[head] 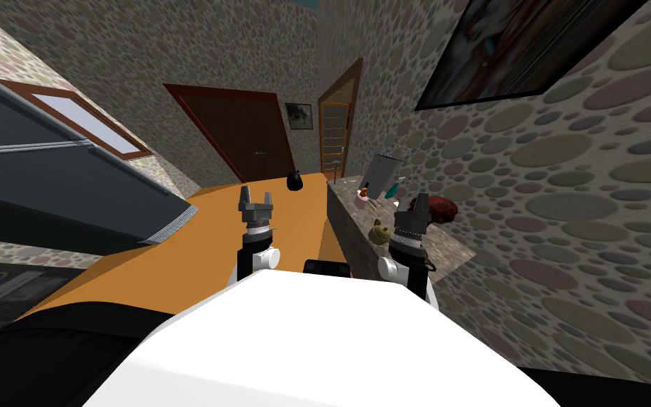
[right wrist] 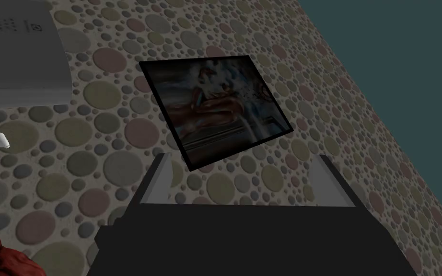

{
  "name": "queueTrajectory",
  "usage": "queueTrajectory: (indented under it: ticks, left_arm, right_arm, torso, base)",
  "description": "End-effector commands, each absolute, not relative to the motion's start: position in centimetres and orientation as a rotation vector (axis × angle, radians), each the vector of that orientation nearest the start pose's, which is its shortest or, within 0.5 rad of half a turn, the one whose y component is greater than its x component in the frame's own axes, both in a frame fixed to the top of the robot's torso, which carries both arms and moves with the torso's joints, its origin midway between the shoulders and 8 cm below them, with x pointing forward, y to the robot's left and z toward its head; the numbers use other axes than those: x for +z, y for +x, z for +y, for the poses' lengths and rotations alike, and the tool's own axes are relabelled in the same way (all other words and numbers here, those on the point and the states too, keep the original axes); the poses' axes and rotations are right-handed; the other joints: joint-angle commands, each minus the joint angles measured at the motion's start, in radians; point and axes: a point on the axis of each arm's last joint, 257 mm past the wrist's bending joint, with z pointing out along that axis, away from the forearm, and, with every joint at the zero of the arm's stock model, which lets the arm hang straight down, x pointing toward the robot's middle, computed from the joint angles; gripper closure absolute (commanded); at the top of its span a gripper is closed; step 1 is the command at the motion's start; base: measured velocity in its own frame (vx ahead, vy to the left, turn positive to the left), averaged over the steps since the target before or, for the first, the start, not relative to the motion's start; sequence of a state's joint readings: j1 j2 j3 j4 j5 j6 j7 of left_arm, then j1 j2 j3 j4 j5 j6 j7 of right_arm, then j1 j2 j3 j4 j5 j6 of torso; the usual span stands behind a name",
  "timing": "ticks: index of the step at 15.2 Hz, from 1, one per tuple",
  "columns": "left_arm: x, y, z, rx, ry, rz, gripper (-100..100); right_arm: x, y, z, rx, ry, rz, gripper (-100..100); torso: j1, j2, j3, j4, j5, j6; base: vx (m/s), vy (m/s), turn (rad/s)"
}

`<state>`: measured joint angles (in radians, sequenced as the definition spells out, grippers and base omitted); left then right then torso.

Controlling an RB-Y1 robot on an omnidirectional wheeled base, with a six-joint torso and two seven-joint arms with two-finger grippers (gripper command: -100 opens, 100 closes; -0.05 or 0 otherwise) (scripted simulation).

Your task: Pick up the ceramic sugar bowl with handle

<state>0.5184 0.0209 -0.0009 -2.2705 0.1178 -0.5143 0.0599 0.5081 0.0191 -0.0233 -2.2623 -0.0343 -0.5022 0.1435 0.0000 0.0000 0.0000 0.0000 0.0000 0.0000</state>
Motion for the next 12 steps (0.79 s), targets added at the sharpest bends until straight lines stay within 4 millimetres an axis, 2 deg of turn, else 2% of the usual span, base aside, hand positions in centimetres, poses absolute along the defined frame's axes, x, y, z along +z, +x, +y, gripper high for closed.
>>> queueTrajectory:
  ticks: [1, 7, 12]
  left_arm:
    - [1.7, 34.0, 29.4, -1.422, -0.75, 0.543, 0]
    - [1.7, 34.0, 29.4, -1.422, -0.75, 0.543, 0]
    - [1.7, 34.0, 29.4, -1.422, -0.75, 0.543, 0]
  right_arm:
    - [1.3, 34.7, -29.2, 1.184, 0.644, 0.654, -100]
    - [0.5, 35.8, -28.5, 1.281, 0.655, 0.718, -100]
    - [-0.9, 37.4, -27.8, 1.428, 0.728, 0.783, -100]
  torso:
    - [0.0, 0.0, 0.0, 0.0, 0.0, 0.0]
    - [0.002, 0.0, 0.0, 0.0, 0.0, 0.0]
    - [0.001, -0.001, 0.0, 0.0, 0.0, 0.0]
  base:
    - [-0.004, 0.021, 0.005]
    - [-0.005, 0.035, -0.004]
    - [0.006, 0.016, -0.008]
